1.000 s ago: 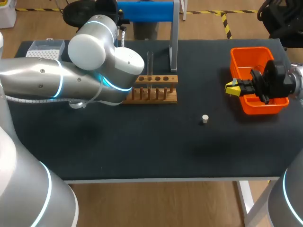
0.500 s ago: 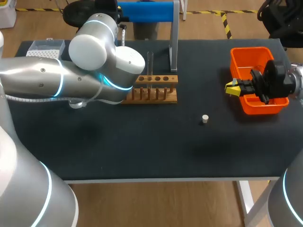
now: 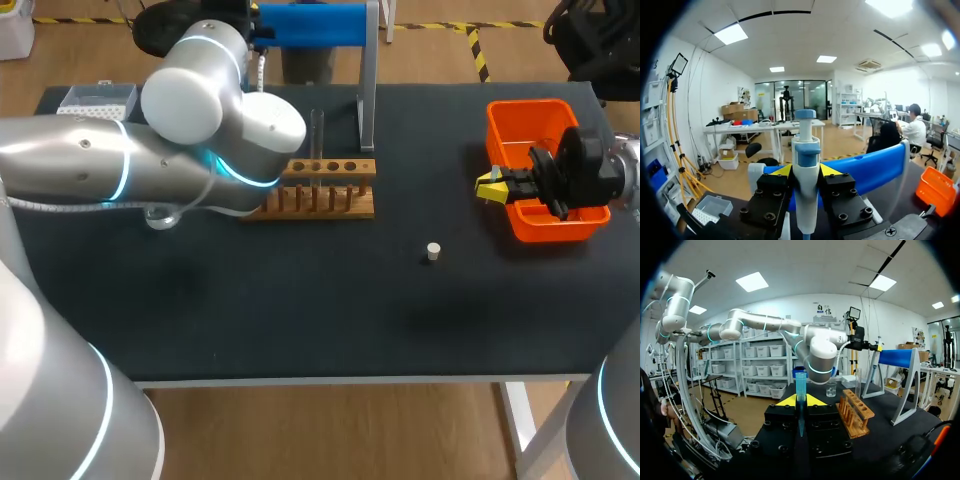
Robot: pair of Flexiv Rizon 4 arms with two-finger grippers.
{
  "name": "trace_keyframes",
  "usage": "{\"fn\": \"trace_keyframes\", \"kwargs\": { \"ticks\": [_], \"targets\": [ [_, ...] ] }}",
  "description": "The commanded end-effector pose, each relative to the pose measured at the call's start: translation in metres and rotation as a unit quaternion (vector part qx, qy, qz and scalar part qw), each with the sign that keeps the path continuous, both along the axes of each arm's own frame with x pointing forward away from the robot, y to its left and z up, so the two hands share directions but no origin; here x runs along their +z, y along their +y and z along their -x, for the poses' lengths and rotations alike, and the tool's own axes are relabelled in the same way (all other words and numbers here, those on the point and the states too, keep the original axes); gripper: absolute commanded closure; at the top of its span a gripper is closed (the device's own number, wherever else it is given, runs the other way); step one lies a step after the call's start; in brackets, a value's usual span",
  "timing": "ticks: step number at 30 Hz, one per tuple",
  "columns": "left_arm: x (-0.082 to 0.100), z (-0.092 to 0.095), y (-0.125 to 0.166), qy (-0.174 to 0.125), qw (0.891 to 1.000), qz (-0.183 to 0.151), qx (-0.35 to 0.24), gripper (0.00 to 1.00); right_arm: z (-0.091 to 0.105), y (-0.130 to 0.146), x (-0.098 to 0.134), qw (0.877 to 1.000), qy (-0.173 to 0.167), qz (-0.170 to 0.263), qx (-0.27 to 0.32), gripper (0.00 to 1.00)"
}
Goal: Invert the test tube, pick up the pipette, mount the tip to pipette, aspirate from beaker and dispense into the tube, eject the tip, return the pipette, and cap with the stopper.
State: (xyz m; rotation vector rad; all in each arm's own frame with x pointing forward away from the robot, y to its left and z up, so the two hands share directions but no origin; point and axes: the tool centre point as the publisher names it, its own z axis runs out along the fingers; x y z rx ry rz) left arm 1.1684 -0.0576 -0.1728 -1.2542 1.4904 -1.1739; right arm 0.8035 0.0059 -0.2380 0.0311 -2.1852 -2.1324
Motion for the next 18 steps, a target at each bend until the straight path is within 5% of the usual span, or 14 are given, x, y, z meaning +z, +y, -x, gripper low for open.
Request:
{"fn": "trace_keyframes", "kwargs": {
  "ticks": [1, 18],
  "targets": [
    [0.01, 0.013, 0.013, 0.009, 0.999, -0.001, -0.046, 1.0, 0.001, -0.001, 0.001, 1.0, 0.0, 0.001, -0.001, 1.0],
    [0.042, 0.072, 0.018, -0.01, 0.976, 0.014, -0.217, 1.0, 0.001, -0.001, 0.001, 1.0, 0.0, 0.001, -0.001, 1.0]
  ]
}}
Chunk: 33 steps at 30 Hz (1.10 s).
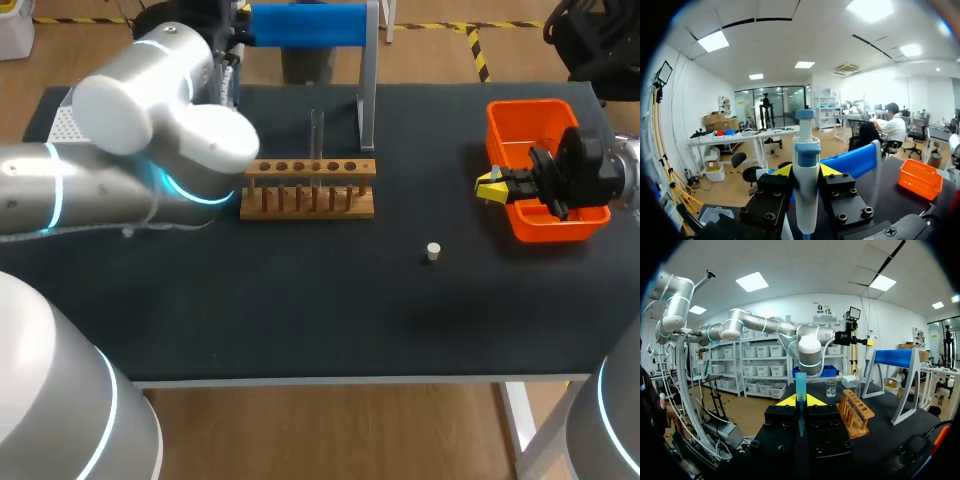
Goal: Invert the test tube, pick up the pipette, mount the tip to pipette, aspirate from beaker and dispense into the tube, eject the tip, return the pipette, and cap with the stopper.
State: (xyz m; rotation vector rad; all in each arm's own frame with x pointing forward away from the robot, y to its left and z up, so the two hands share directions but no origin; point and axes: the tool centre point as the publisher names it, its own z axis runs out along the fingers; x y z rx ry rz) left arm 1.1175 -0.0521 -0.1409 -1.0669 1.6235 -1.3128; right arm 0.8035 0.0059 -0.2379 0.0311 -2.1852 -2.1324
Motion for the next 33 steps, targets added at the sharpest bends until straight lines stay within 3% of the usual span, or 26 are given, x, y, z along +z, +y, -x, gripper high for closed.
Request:
{"fn": "trace_keyframes", "kwargs": {
  "ticks": [1, 7, 28, 33],
  "targets": [
    [0.012, 0.025, 0.011, 0.019, 0.991, 0.016, -0.129, 1.0, 0.001, -0.001, 0.001, 1.0, 0.0, 0.001, -0.001, 1.0],
    [0.027, 0.05, 0.006, 0.033, 0.971, 0.014, -0.235, 1.0, 0.001, -0.001, 0.001, 1.0, 0.0, 0.001, -0.001, 1.0],
    [0.027, 0.05, 0.006, 0.033, 0.971, 0.014, -0.235, 1.0, 0.001, -0.001, 0.001, 1.0, 0.0, 0.001, -0.001, 1.0],
    [0.039, 0.088, -0.007, 0.008, 0.962, 0.02, -0.272, 1.0, 0.001, -0.001, 0.001, 1.0, 0.0, 0.001, -0.001, 1.0]
  ]
}}
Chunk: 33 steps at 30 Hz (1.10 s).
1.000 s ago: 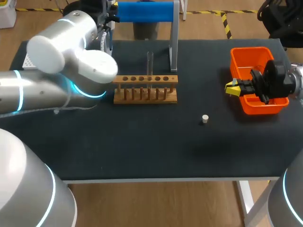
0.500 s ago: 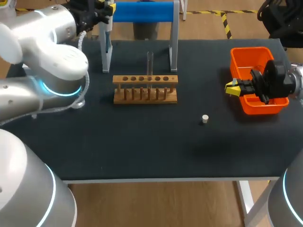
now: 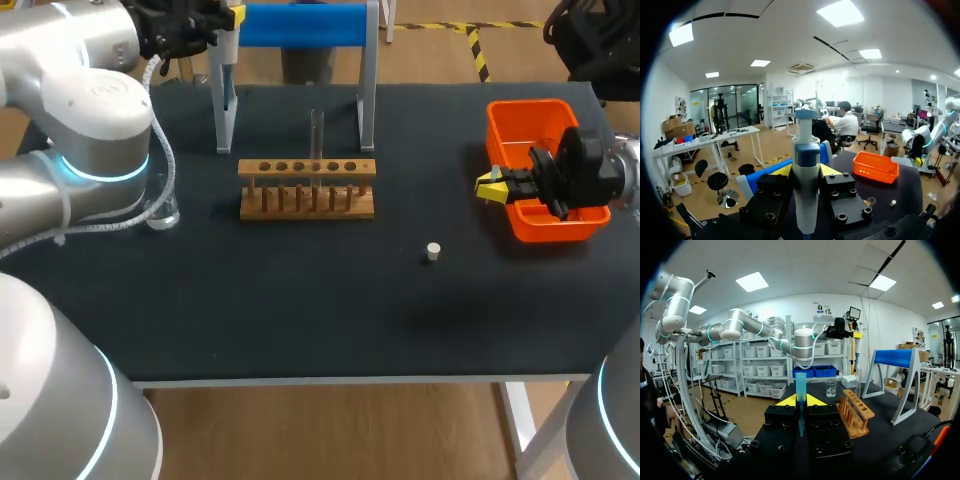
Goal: Invert the test tube, pick up the pipette, mount the tip to pipette, aspirate from beaker and dispense into the tube, eject the tip, return the pipette, and cap with the stopper.
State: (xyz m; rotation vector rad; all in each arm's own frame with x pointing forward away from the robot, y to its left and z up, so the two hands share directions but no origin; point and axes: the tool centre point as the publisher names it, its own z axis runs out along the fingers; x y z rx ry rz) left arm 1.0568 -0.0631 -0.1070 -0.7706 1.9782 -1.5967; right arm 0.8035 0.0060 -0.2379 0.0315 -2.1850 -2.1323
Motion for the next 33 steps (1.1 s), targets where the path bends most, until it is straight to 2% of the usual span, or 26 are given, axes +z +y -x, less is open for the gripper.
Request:
{"fn": "trace_keyframes", "kwargs": {
  "ticks": [1, 3, 7, 10, 11, 15, 19, 33],
  "targets": [
    [0.009, 0.035, 0.001, -0.021, 0.998, 0.014, -0.053, 1.0, 0.001, -0.001, 0.001, 1.0, 0.0, 0.001, -0.001, 1.0],
    [0.015, 0.05, -0.006, -0.029, 0.996, 0.025, -0.078, 1.0, 0.001, -0.001, 0.001, 1.0, 0.0, 0.001, -0.001, 1.0],
    [0.027, 0.077, -0.02, -0.039, 0.993, 0.025, -0.111, 1.0, 0.001, -0.001, 0.001, 1.0, 0.0, 0.001, -0.001, 1.0],
    [0.036, 0.096, -0.029, -0.04, 0.989, 0.034, -0.136, 1.0, 0.001, -0.001, 0.001, 1.0, 0.0, 0.001, -0.001, 1.0],
    [0.038, 0.101, -0.032, -0.04, 0.987, 0.047, -0.146, 1.0, 0.001, -0.001, 0.001, 1.0, 0.0, 0.001, -0.001, 1.0],
    [0.048, 0.122, -0.045, -0.04, 0.984, 0.046, -0.167, 1.0, 0.001, -0.001, 0.001, 1.0, 0.0, 0.001, -0.001, 1.0],
    [0.061, 0.144, -0.061, -0.038, 0.974, 0.067, -0.215, 1.0, 0.001, -0.001, 0.001, 1.0, 0.0, 0.001, -0.001, 1.0],
    [0.061, 0.144, -0.061, -0.038, 0.974, 0.067, -0.215, 1.0, 0.001, -0.001, 0.001, 1.0, 0.0, 0.001, -0.001, 1.0]
  ]
}}
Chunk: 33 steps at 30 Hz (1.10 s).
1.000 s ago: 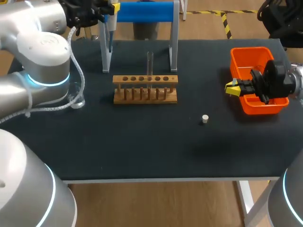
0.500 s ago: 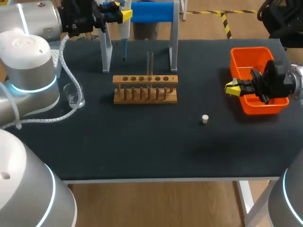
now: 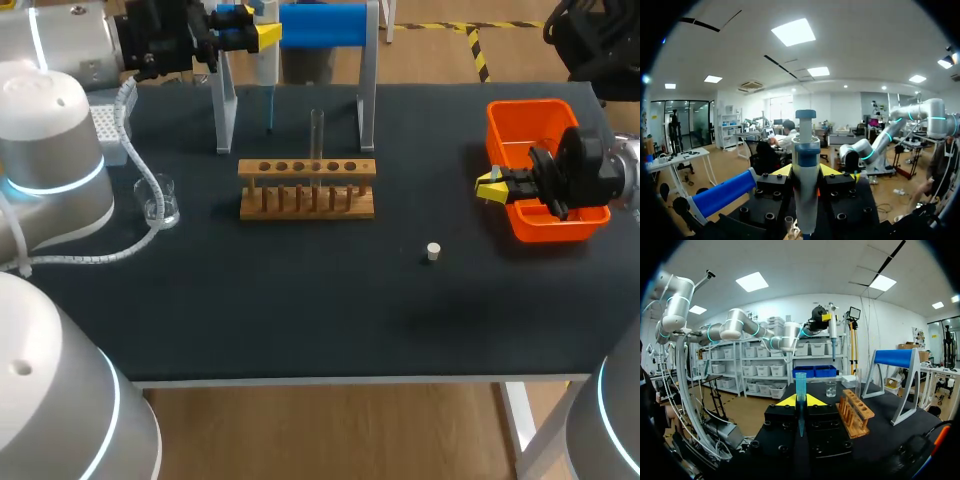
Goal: Invert the test tube, pick up the pipette, mount the tip to pipette, aspirate from beaker and dispense into the tube, eject the tip, return the pipette, and cap with the stopper.
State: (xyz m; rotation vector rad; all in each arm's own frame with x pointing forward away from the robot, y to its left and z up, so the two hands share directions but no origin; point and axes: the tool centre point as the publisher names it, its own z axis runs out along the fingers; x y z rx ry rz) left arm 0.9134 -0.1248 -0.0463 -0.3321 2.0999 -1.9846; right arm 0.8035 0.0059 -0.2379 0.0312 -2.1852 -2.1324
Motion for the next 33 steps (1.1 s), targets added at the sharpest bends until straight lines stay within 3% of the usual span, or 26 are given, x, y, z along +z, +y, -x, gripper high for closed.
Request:
{"fn": "trace_keyframes", "kwargs": {
  "ticks": [1, 7, 10, 18, 23, 33],
  "targets": [
    [0.0, 0.0, 0.001, -0.001, 1.0, 0.001, 0.0, 1.0, 0.001, -0.001, 0.001, 1.0, 0.0, 0.001, -0.001, 1.0],
    [0.0, 0.0, 0.001, -0.001, 1.0, 0.001, 0.0, 1.0, 0.001, -0.001, 0.001, 1.0, 0.0, 0.001, -0.001, 1.0],
    [0.013, 0.006, -0.004, -0.012, 1.0, 0.008, -0.015, 1.0, 0.001, -0.001, 0.001, 1.0, 0.0, 0.001, -0.001, 1.0],
    [0.044, 0.04, -0.041, -0.015, 0.996, 0.005, -0.092, 1.0, 0.001, -0.001, 0.001, 1.0, 0.0, 0.001, -0.001, 1.0],
    [0.061, 0.058, -0.06, -0.002, 0.99, -0.001, -0.141, 1.0, 0.001, -0.001, 0.001, 1.0, 0.0, 0.001, -0.001, 1.0],
    [0.071, 0.089, -0.091, -0.003, 0.987, 0.008, -0.159, 1.0, 0.001, -0.001, 0.001, 1.0, 0.0, 0.001, -0.001, 1.0]
  ]
}}
